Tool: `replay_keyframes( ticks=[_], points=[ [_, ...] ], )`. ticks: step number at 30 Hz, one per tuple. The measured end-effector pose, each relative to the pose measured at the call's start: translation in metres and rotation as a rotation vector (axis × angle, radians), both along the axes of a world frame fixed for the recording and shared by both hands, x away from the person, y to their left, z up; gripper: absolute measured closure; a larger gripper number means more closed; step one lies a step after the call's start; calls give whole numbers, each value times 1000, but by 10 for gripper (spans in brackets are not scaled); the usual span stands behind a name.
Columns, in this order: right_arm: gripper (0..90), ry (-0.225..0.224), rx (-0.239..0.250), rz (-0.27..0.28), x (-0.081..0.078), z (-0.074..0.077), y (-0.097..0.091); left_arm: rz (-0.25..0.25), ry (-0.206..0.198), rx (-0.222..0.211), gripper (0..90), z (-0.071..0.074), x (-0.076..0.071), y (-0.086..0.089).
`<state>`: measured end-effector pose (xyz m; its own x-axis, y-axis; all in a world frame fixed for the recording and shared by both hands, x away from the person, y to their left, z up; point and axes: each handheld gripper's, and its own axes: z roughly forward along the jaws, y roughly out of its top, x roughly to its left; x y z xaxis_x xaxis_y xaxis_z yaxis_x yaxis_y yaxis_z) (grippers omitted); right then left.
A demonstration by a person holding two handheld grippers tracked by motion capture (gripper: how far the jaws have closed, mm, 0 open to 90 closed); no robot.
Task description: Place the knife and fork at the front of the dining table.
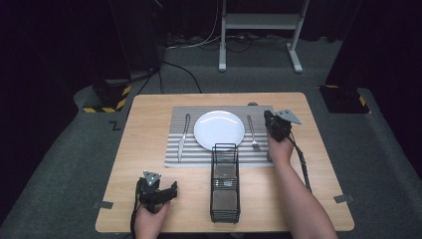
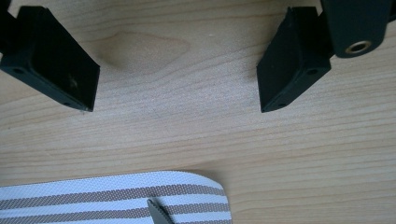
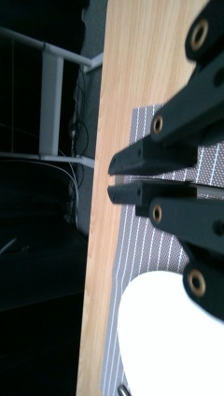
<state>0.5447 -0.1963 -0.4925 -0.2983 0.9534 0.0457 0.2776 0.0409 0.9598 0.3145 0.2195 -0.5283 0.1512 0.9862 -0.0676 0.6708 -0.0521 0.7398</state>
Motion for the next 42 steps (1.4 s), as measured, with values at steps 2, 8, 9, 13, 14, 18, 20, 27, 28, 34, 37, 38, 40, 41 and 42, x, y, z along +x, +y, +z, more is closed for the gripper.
replay_keyframes(
  ticks=[2,8,9,13,14,18,20,27,28,34,37,38,40,41,42],
  points=[
    [760,6,-9,3,1,0,1,1,-1,1,130,0,0,0],
    [756,11,-20,8,-1,1,1,0,0,2,129,0,0,0],
    [755,9,-15,10,-2,2,0,0,0,2,128,0,0,0],
    [753,-8,-18,15,-6,7,0,-1,1,7,127,0,0,-1],
    [748,-12,-18,18,-7,8,-1,-1,1,8,127,0,0,-1],
    [722,-22,-15,28,-14,11,-2,-3,3,21,127,0,0,-1],
    [699,-20,-18,35,-19,12,-2,-5,3,22,125,0,1,-1],
    [594,-26,-37,50,-40,10,-4,-10,2,25,138,0,0,-2],
    [569,-30,-45,50,-43,10,-4,-12,2,30,137,0,0,-3],
    [464,-35,-39,45,-64,11,-11,-32,4,57,136,0,1,-5],
    [416,-36,-49,42,-76,13,-14,-40,5,58,135,0,2,-6],
    [403,-36,-53,43,-79,13,-15,-41,6,64,130,0,2,-6],
    [383,-31,-59,42,-87,14,-17,-46,7,66,129,0,2,-7],
    [376,-27,-62,43,-90,14,-18,-46,7,66,129,0,2,-7],
    [365,-19,-66,44,-94,14,-20,-46,7,65,129,0,2,-7]
  ],
)
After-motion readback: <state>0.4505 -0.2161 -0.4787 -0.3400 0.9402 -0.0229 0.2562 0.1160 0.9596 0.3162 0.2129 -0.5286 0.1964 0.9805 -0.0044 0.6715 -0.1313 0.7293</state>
